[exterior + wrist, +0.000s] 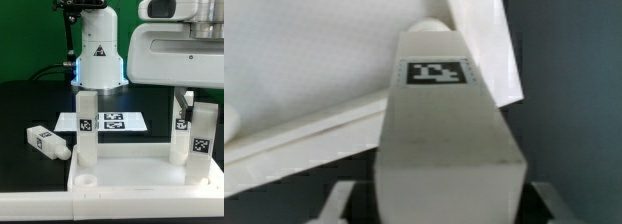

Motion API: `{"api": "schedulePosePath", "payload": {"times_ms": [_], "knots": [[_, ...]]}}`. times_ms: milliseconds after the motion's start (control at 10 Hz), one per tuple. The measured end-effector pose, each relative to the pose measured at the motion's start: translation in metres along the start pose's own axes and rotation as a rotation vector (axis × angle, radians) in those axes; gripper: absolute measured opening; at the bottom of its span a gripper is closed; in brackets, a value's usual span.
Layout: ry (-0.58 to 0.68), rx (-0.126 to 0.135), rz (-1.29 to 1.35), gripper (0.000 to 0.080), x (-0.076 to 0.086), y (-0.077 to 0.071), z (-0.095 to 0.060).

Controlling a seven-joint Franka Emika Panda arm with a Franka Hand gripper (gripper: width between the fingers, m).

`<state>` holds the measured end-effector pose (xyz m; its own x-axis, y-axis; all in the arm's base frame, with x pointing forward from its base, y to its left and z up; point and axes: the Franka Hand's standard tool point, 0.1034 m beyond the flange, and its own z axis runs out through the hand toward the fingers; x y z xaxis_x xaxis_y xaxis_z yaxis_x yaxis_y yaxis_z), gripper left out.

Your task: Assemble desk

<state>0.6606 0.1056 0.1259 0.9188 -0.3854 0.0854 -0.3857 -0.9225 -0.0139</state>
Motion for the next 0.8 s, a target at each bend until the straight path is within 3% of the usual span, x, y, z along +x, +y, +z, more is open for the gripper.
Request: {"api": "schedulePosePath", "payload": {"times_ms": [400,800], "knots": [[0.016,-0.003,0.760,0.0288,-0.005,0.012,0.001],[-0.002,-0.012,1.047,0.0288,-0.007,0.019,0.002]]}}
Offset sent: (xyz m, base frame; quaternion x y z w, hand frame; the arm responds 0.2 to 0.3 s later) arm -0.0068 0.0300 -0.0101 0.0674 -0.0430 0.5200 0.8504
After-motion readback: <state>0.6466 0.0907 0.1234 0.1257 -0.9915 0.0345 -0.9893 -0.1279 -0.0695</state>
